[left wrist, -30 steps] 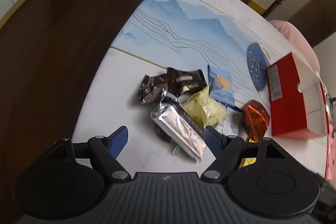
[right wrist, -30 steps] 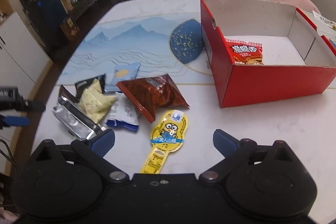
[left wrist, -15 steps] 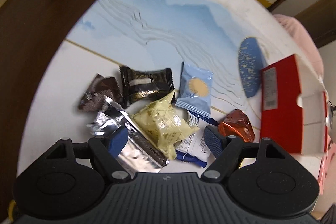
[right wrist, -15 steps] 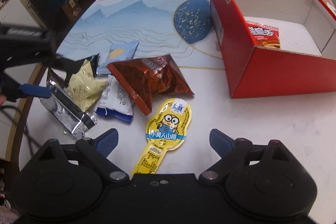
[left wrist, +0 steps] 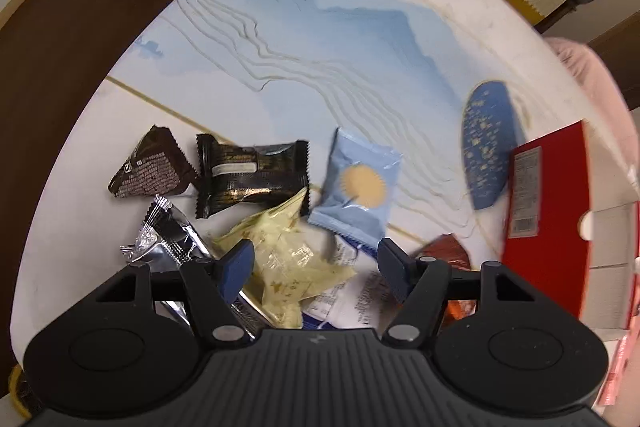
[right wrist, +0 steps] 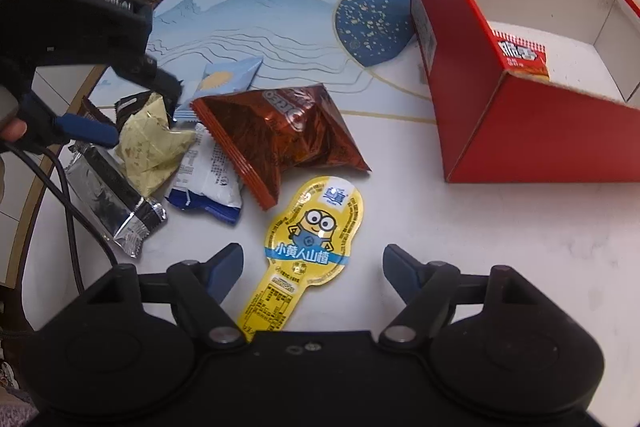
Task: Organize snacks
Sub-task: 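Grasp the Minion lollipop pack with right gripper while left grasps cream pastry, then carry both held snacks over the red box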
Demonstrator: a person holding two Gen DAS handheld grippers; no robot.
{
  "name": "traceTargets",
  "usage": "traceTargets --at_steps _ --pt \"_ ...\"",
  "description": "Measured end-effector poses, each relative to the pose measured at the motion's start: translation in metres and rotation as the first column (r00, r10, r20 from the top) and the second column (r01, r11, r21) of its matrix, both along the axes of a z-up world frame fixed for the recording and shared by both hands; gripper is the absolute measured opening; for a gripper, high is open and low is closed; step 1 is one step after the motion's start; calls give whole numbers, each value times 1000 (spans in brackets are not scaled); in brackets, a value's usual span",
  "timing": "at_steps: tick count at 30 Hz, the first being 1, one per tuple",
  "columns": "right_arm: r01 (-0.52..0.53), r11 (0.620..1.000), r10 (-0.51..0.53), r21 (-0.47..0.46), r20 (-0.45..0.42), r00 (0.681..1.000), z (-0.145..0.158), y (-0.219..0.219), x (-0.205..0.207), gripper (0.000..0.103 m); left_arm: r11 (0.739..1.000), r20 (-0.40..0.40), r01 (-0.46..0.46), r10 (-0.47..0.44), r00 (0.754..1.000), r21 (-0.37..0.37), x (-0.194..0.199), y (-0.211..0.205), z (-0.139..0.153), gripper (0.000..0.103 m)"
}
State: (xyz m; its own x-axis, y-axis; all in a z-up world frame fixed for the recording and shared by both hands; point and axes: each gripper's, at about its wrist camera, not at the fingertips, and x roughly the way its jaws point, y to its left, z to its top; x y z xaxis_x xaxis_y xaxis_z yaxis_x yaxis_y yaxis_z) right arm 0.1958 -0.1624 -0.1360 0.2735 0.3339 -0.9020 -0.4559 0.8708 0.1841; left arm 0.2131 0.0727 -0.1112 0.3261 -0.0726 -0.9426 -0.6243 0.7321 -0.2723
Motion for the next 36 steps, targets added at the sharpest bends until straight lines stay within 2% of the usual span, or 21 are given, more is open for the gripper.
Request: traceTargets --at_steps 6,9,12,14,16,18,22,26,30,36 --pt "4 1000 -4 21 -6 1000 -2 4 3 76 999 -68 -50 50 996 -7 3 9 -23 67" --pt "-6 1000 6 -15 -1 1000 -4 14 3 75 999 -84 -41 41 996 -2 5 7 -30 67" --pt "30 998 -31 -55 -22 999 -12 17 7 71 1000 -91 -22 23 996 12 6 3 -34 62" --pt "47 996 -48 -77 0 999 -14 17 7 70 1000 -87 -13 14 996 15 4 3 -35 56" --pt "53 995 -52 -86 14 999 -14 18 8 65 1000 -78 -4 5 997 15 2 4 -34 55" --pt "35 994 -32 -104 34 999 -13 22 6 52 1000 -70 1 0 998 13 1 4 -34 53" --pt "19 994 -13 -109 54 998 -12 22 2 51 1000 -54 10 -10 999 1 -3 6 -34 45" --pt "58 994 -55 -91 38 998 -11 10 5 51 1000 -37 21 -21 999 -15 -9 9 -32 37" --pt "89 994 -86 -67 43 995 -3 -6 1 51 999 -11 47 -48 999 -28 -14 8 -27 35" --pt "132 991 -132 -1 88 987 29 -37 -5 51 994 54 88 -85 995 -57 -30 9 -5 35"
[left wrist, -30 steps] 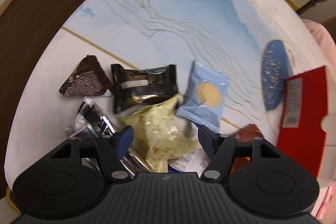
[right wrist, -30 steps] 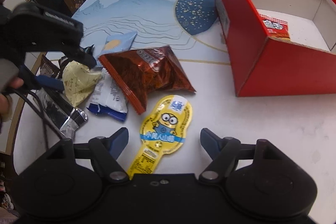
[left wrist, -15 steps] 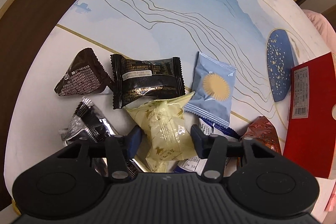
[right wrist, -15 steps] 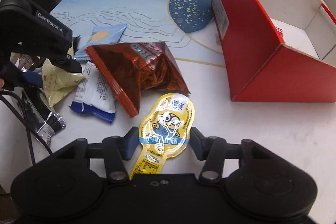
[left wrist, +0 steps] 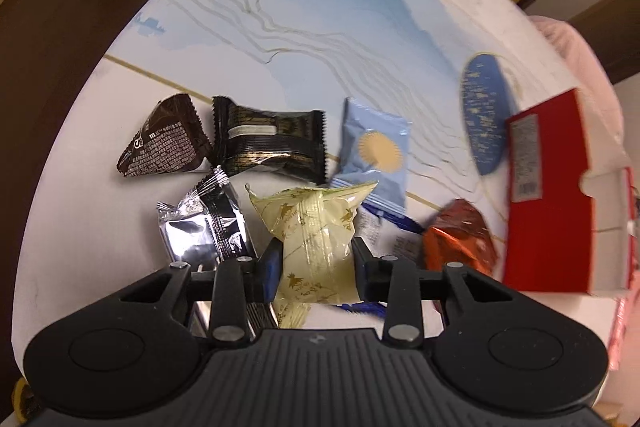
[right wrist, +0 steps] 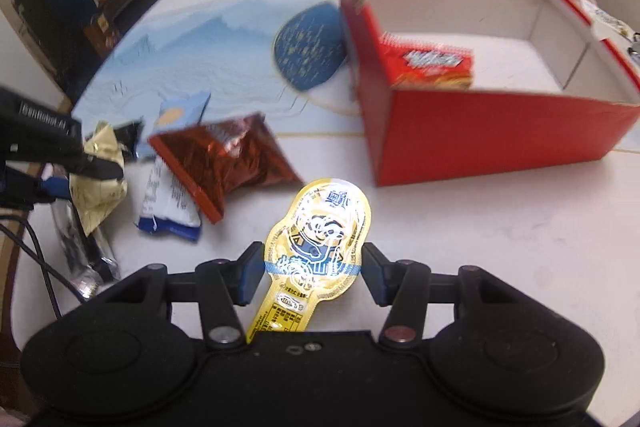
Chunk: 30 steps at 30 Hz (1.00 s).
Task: Organize snacks
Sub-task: 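Carry both held snacks over the red box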
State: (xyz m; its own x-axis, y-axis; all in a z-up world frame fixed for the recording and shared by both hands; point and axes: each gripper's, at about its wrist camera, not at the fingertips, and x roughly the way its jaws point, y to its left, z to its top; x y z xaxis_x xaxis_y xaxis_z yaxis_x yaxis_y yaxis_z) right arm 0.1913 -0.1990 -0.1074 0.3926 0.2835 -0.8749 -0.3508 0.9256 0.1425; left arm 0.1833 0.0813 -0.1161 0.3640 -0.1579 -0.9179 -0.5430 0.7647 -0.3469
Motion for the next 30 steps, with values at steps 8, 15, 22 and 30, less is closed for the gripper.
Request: traceTargets --at_steps 8,15,22,30 --pt "1 999 -5 46 87 996 51 -28 -1 51 995 102 97 -98 990 17 -7 -15 49 35" --pt "22 997 -33 79 141 989 84 -53 16 51 976 192 209 -218 957 63 2 -43 90 35" --pt "30 997 -43 78 175 984 102 -77 50 51 927 231 353 -374 898 125 34 -91 124 35" --pt "47 997 -59 66 200 978 104 -111 103 51 866 224 469 -499 837 175 82 -157 140 35"
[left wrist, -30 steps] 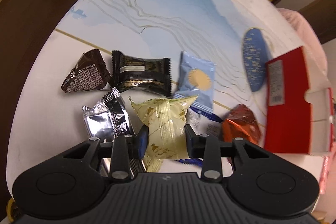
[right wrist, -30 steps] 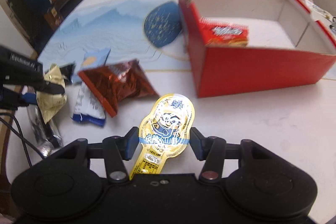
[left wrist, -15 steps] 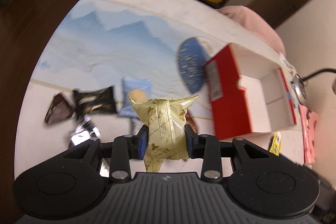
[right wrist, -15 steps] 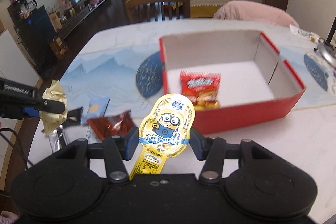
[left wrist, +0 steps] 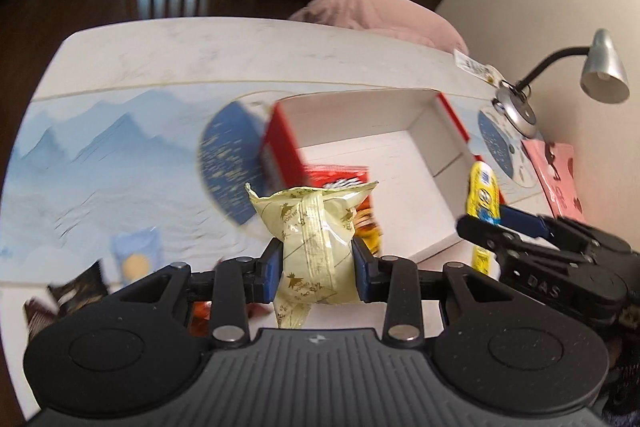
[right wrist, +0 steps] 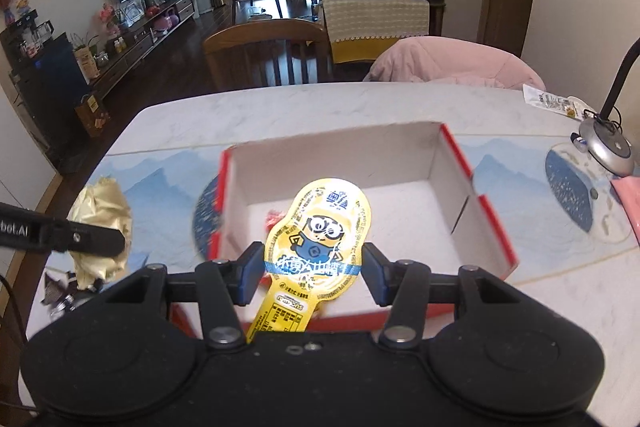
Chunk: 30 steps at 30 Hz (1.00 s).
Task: Organize snacks
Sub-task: 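Carry both held snacks over the red box, then open both grippers to drop the snacks into the box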
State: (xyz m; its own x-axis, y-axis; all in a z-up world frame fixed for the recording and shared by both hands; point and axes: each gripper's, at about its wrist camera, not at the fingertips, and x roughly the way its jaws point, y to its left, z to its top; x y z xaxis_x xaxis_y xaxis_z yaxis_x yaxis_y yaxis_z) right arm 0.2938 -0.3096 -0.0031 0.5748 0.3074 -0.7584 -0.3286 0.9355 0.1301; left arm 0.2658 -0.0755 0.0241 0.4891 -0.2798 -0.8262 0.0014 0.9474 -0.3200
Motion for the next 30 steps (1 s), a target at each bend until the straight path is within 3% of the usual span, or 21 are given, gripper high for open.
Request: traceTargets --at_steps 9,18,30 --pt "11 999 -13 -42 -38 999 -27 -31 58 51 998 -49 42 -40 998 38 61 -52 -22 35" --pt "-29 998 22 -64 -101 995 -60 -40 90 51 995 -120 56 -46 992 85 108 -85 -63 35" --pt "-101 991 85 -86 -178 980 -94 -40 107 51 988 -209 94 -67 976 124 125 -107 -112 35"
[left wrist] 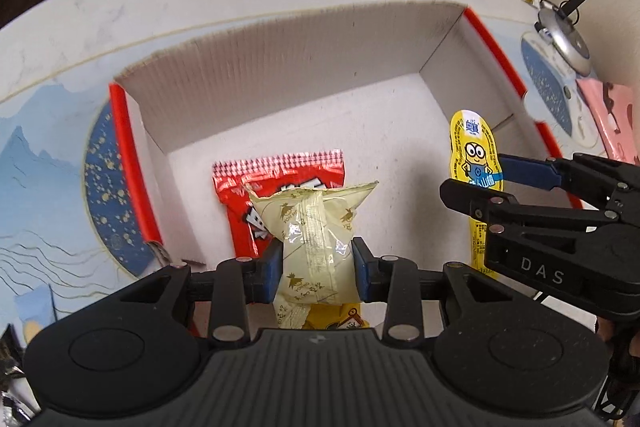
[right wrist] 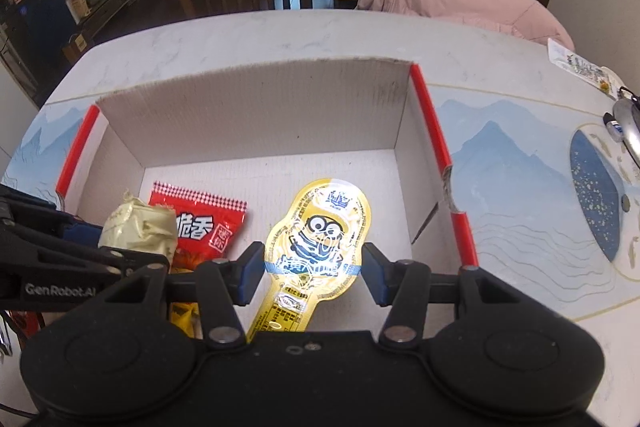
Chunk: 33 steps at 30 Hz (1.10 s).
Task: Organize snacks
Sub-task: 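Open both grippers to drop the snacks into the box, then move both grippers back to the remaining snacks, right toward the brown bag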
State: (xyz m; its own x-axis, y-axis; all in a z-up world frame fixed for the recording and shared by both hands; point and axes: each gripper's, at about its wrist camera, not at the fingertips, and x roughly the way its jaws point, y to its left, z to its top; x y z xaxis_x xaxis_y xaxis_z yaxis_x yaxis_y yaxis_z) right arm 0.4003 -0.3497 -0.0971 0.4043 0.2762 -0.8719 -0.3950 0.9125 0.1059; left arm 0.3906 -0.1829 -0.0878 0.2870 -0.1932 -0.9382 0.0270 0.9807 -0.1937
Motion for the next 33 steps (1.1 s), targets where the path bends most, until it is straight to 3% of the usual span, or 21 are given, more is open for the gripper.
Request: traceTargets --at_steps 7,12,14,16,25,29,33 --pt "-17 1000 17 2 -13 1000 -6 0 1 51 1000 3 6 -6 1000 -13 -5 -2 -3 35" --pt "-5 1000 6 10 -11 1000 -3 -3 -2 55 999 24 2 -1 1000 -36 -9 -1 3 42" --pt "-4 1000 4 15 -2 1000 1 -5 -6 58 999 44 4 -3 999 -42 -13 -1 8 57" --pt "-3 1000 2 20 10 1000 7 -6 -10 60 999 66 -5 8 998 -53 -17 1 14 64" --pt "8 998 -12 56 71 997 44 -8 -42 64 996 161 12 2 987 -83 -47 15 46 64" --pt "-3 997 -5 74 113 994 65 0 -62 75 995 195 12 7 981 -95 -64 30 60 64" --pt "-16 995 0 101 148 989 83 12 -84 77 995 231 14 10 973 -99 -87 48 73 64"
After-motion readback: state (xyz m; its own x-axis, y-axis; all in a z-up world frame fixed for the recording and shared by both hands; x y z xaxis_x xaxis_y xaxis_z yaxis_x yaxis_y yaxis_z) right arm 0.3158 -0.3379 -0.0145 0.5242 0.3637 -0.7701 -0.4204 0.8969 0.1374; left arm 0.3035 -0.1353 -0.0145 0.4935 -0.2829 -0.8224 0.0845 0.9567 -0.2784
